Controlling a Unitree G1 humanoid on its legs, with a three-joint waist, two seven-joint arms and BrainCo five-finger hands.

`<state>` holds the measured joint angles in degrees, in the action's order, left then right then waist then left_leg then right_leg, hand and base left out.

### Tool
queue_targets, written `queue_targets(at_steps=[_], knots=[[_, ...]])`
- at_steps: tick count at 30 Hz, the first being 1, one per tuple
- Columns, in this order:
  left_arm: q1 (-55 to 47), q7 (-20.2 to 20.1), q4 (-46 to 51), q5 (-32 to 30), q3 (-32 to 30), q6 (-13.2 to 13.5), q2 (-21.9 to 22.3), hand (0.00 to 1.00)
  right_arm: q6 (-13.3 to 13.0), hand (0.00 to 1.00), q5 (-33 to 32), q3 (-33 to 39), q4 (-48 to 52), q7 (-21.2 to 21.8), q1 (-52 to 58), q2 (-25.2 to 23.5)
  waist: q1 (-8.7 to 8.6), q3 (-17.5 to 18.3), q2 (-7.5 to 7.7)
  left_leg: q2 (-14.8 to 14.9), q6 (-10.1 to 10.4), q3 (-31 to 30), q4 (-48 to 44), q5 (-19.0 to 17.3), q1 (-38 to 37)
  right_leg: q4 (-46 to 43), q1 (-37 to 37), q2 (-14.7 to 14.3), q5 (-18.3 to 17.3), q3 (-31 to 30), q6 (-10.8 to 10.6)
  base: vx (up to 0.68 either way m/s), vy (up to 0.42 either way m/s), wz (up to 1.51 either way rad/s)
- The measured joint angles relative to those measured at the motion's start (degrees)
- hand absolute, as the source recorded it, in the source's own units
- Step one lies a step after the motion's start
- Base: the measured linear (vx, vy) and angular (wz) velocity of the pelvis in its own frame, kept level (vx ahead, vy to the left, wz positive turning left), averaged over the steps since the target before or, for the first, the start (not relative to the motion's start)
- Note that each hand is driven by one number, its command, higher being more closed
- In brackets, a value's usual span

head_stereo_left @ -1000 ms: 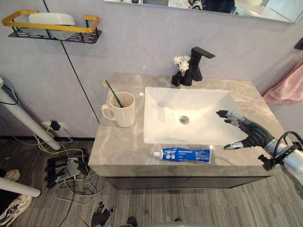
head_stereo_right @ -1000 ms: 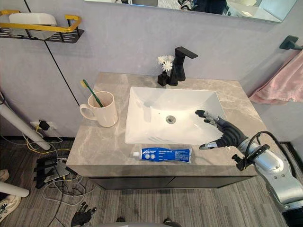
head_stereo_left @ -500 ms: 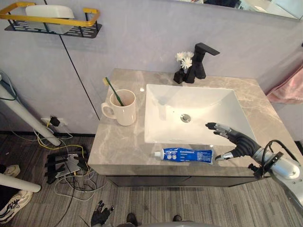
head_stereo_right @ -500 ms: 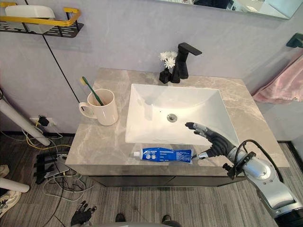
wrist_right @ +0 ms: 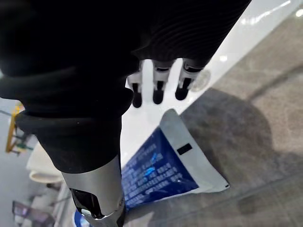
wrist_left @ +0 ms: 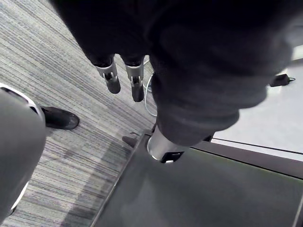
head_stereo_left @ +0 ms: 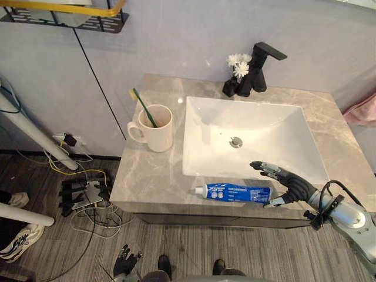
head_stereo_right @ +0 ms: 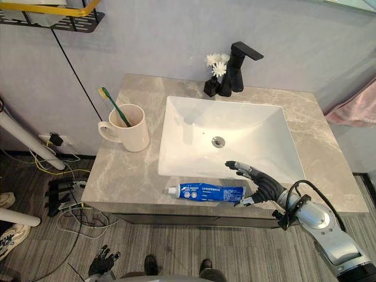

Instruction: Organize washtable

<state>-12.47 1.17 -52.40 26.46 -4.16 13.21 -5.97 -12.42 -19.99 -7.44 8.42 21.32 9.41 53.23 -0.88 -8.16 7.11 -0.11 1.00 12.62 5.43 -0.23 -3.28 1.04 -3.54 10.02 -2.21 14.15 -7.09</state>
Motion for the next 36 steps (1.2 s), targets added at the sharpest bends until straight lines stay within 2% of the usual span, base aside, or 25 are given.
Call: queue_targets(at_steps=[10,22,23,30,36], knots=[[0.2,0.0,0.7,0.4,0.1,0.8,-0.8,0.00,-0.3,0.00,2.2,-0.4,0.0,-0.6,-0.3,0.1,0.33,-1.4,1.00,0.1,-0.5,-0.7,-3.5,-0.8,3.4,-0.9,1.9,0.3,0.0,0.3,0.0,-0.02,-0.013,0.03],[0.2,0.1,1.3,0.6,0.0,1.1,-2.2,0.00,-0.8,0.00,3.0,-2.0,1.3,-1.7,-0.9,1.1,1.68,-2.4,1.89,0.1,-0.5,-1.7,-4.5,-0.8,6.2,-0.9,3.7,0.3,0.1,1.3,0.0,-0.01,-0.008,0.04],[0.2,0.1,1.3,0.6,-0.1,1.1,-2.3,0.00,-0.8,1.00,3.3,-2.1,1.4,-1.7,-1.2,1.1,1.70,-2.6,1.95,0.1,-0.5,-1.8,-4.5,-0.8,6.2,-0.9,3.7,0.3,0.1,1.4,0.0,0.02,-0.004,0.04],[0.2,0.1,1.2,0.6,-0.1,1.0,-3.2,0.00,-0.7,1.00,4.4,-2.2,1.2,-2.5,-3.6,1.3,1.81,-3.7,2.53,0.2,-0.5,-2.1,-4.5,-0.8,6.5,-0.8,3.8,0.3,0.6,1.6,0.0,0.00,0.000,0.01],[0.2,0.0,1.1,0.5,-0.1,0.9,-3.3,0.00,-0.8,1.00,4.3,-2.7,1.3,-2.0,-6.8,4.1,2.43,-3.9,2.51,0.2,-0.5,-2.5,-4.5,-0.8,6.6,-0.8,3.7,0.2,0.8,1.9,0.0,0.01,0.001,0.02]])
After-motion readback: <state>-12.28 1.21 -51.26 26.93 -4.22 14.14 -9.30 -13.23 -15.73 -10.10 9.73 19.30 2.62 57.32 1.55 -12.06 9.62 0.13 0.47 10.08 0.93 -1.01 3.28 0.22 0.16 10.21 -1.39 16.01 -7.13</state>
